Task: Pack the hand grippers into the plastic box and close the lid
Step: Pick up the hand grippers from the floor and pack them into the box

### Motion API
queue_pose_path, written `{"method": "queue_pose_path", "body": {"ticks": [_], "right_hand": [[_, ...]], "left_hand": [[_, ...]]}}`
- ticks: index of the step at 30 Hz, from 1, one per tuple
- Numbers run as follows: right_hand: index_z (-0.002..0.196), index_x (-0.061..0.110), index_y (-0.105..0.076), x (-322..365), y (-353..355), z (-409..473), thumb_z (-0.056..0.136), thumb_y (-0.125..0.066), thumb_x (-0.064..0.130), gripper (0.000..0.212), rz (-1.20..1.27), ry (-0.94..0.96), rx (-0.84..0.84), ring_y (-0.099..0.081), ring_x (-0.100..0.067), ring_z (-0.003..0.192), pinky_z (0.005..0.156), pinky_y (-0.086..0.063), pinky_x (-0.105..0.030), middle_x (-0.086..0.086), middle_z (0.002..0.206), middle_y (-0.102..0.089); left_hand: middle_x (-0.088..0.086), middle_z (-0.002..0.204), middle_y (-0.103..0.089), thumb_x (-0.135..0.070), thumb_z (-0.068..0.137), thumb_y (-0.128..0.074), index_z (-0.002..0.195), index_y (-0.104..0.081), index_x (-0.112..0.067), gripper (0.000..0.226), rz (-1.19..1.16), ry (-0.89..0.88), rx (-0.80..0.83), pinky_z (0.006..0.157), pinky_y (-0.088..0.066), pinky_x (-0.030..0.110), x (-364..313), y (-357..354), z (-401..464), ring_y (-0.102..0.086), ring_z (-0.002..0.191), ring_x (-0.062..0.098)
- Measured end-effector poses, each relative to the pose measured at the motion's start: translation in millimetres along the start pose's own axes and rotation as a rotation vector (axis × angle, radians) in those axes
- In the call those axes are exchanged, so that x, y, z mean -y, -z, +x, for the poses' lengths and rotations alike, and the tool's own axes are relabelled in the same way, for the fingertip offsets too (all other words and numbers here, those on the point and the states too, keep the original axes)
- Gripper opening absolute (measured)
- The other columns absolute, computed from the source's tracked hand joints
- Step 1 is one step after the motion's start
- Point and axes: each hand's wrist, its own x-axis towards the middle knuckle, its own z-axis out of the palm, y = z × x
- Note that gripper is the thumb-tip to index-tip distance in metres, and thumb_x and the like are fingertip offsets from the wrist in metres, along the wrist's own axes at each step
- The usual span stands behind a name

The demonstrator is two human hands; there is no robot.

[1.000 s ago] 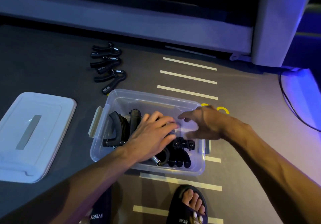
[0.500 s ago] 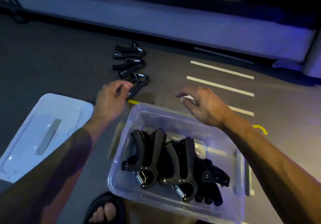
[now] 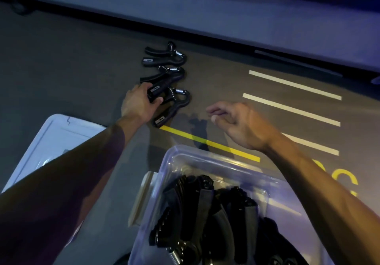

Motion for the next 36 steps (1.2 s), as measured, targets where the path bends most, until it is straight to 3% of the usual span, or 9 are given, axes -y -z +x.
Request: {"method": "queue_pose_path", "body": {"ticks": [4,8,13,16,20,24,28,32,36], "right_hand": [[0.123,0.018,-0.065,-6.9,-0.5,-3.1,0.099,-0.056,0.023,0.026,0.015,-0.027,0.001,-0.063,-0.005,0.104,0.079,-0.041,-0.001,0.005,0.115,-0.070],[0.127,0.019,-0.063,-2.8,3.0,-10.8,0.099,-0.057,0.024,0.029,-0.002,-0.010,-0.063,-0.062,-0.003,0.104,0.079,-0.041,0.001,0.005,0.116,-0.070],[0.132,0.023,-0.059,24.3,8.5,-28.9,0.096,-0.061,0.026,0.036,-0.066,0.120,-0.245,-0.063,-0.005,0.098,0.092,-0.050,-0.030,0.011,0.125,-0.065],[0.134,0.022,-0.057,47.4,13.0,-44.1,0.092,-0.066,0.031,0.044,-0.074,0.229,-0.384,-0.061,-0.007,0.089,0.086,-0.051,-0.027,0.007,0.126,-0.062],[0.130,0.020,-0.060,86.7,16.0,-68.7,0.088,-0.072,0.034,0.046,-0.051,0.336,-0.465,-0.058,-0.009,0.081,0.074,-0.043,-0.014,0.008,0.114,-0.062],[0.114,0.024,-0.064,107.1,17.5,-98.9,0.086,-0.073,0.027,0.030,-0.071,0.336,-0.502,-0.055,-0.014,0.066,0.062,-0.048,-0.029,0.015,0.078,-0.057],[0.112,0.029,-0.061,109.9,16.8,-127.1,0.088,-0.069,0.036,0.026,-0.158,0.317,-0.485,-0.055,-0.012,0.064,0.061,-0.051,-0.039,0.013,0.071,-0.054],[0.108,0.029,-0.058,104.1,10.0,-143.1,0.088,-0.070,0.042,0.027,-0.191,0.282,-0.498,-0.058,-0.011,0.064,0.063,-0.052,-0.039,0.008,0.066,-0.059],[0.109,0.032,-0.052,91.3,-1.2,-144.2,0.088,-0.066,0.045,0.028,-0.174,0.235,-0.419,-0.065,-0.009,0.070,0.068,-0.057,-0.035,0.008,0.086,-0.067]], "left_hand": [[0.010,0.122,-0.067,-0.042,0.091,-0.069,0.126,-0.064,-0.020,0.041,0.069,0.001,-0.058,0.093,-0.051,0.044,-14.4,-2.5,2.5,-0.059,0.117,0.034],[0.006,0.116,-0.072,-0.045,0.093,-0.066,0.118,-0.069,-0.020,0.036,-0.018,-0.031,-0.153,0.088,-0.051,0.041,-39.9,20.9,-12.9,-0.063,0.114,0.031],[-0.008,0.103,-0.072,-0.057,0.087,-0.063,0.109,-0.070,-0.027,0.038,-0.132,-0.180,-0.236,0.083,-0.054,0.038,-73.4,79.3,-55.4,-0.067,0.096,0.017],[-0.013,0.092,-0.068,-0.061,0.084,-0.063,0.103,-0.070,-0.029,0.039,-0.175,-0.318,-0.258,0.072,-0.049,0.031,-94.1,115.3,-96.4,-0.056,0.073,0.005],[-0.018,0.072,-0.061,-0.057,0.083,-0.069,0.096,-0.071,-0.027,0.032,-0.228,-0.463,-0.172,0.059,-0.037,0.022,-118.8,142.0,-149.2,-0.050,0.058,-0.007],[-0.023,0.057,-0.056,-0.055,0.083,-0.073,0.087,-0.071,-0.028,0.027,-0.308,-0.510,-0.106,0.053,-0.033,0.019,-127.0,144.2,-185.6,-0.049,0.050,-0.006],[-0.022,0.070,-0.064,-0.053,0.085,-0.073,0.092,-0.074,-0.031,0.023,-0.396,-0.543,-0.047,0.055,-0.039,0.015,-121.6,143.0,-208.7,-0.052,0.056,-0.003],[-0.014,0.090,-0.073,-0.033,0.098,-0.065,0.095,-0.076,-0.026,0.014,-0.552,-0.499,-0.130,0.077,-0.056,0.034,-106.7,138.9,-216.0,-0.068,0.081,0.006],[-0.013,0.089,-0.069,-0.025,0.098,-0.065,0.095,-0.076,-0.025,0.011,-0.514,-0.428,-0.153,0.073,-0.048,0.020,-87.5,128.3,-213.0,-0.062,0.077,0.005]]}}
